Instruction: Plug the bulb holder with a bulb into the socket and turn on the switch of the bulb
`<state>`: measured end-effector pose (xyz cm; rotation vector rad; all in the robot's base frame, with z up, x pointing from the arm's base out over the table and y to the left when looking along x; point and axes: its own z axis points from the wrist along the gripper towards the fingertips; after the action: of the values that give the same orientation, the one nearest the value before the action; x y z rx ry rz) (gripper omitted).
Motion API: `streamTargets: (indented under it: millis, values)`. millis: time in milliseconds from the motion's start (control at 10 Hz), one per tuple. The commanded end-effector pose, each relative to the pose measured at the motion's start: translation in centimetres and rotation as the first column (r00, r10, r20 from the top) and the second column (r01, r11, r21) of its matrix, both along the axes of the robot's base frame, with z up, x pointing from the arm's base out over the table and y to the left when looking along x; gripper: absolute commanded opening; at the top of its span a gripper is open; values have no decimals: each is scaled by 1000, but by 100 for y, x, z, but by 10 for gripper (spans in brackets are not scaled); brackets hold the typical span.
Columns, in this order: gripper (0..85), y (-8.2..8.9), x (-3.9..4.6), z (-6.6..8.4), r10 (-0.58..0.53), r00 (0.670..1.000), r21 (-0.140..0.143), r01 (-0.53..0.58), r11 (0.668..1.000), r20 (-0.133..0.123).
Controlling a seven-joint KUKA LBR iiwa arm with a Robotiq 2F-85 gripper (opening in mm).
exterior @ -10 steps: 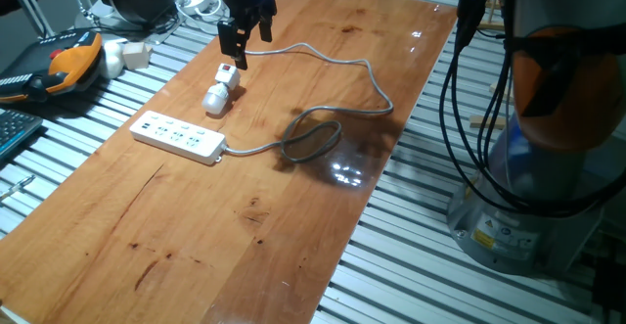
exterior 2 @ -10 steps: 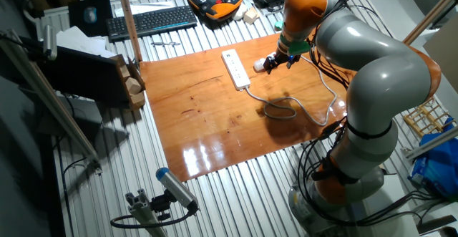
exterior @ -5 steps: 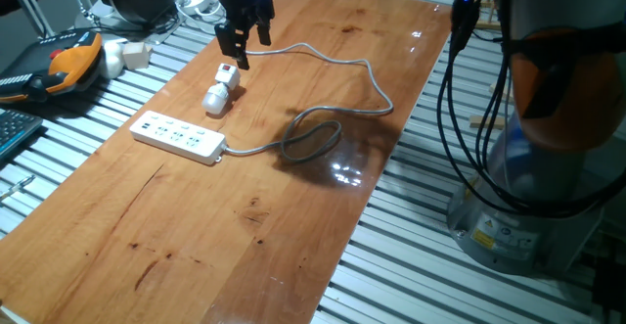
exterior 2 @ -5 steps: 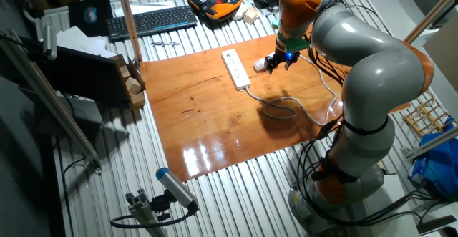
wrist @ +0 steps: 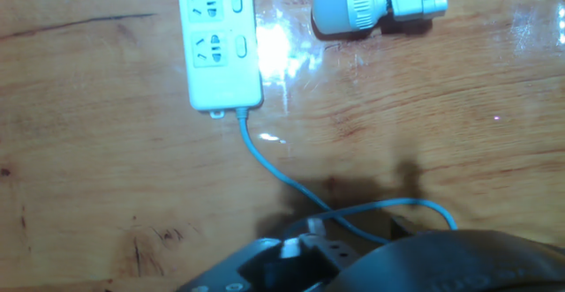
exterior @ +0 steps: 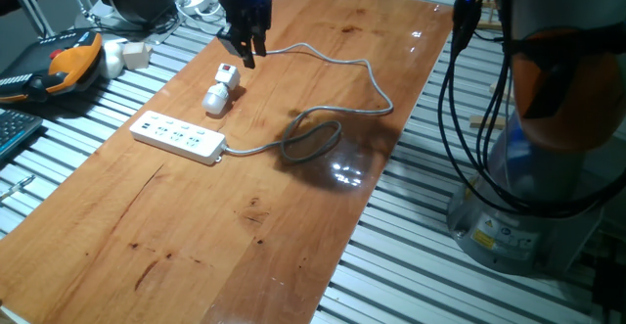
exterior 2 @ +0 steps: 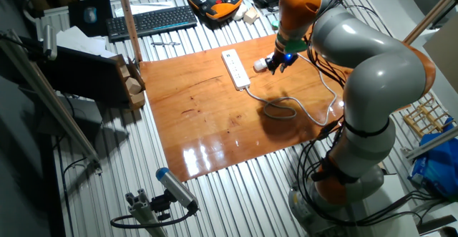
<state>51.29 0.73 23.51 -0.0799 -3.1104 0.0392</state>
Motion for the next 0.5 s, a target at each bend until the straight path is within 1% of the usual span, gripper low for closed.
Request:
streamTargets:
  millis: [0,100,200,300,400]
  values:
    - [0,7,2,-5,-5,1000,3,5,1000,0]
    - [0,6,5,-12,-10,1000,6,10,1000,-3]
    - [0,6,10,-16,0,1000,-19,0,1000,-15]
    - [0,24,18,-8,-14,1000,-30,14,999,-28]
    - [0,36,27,-1,-52,998,1,52,999,-32]
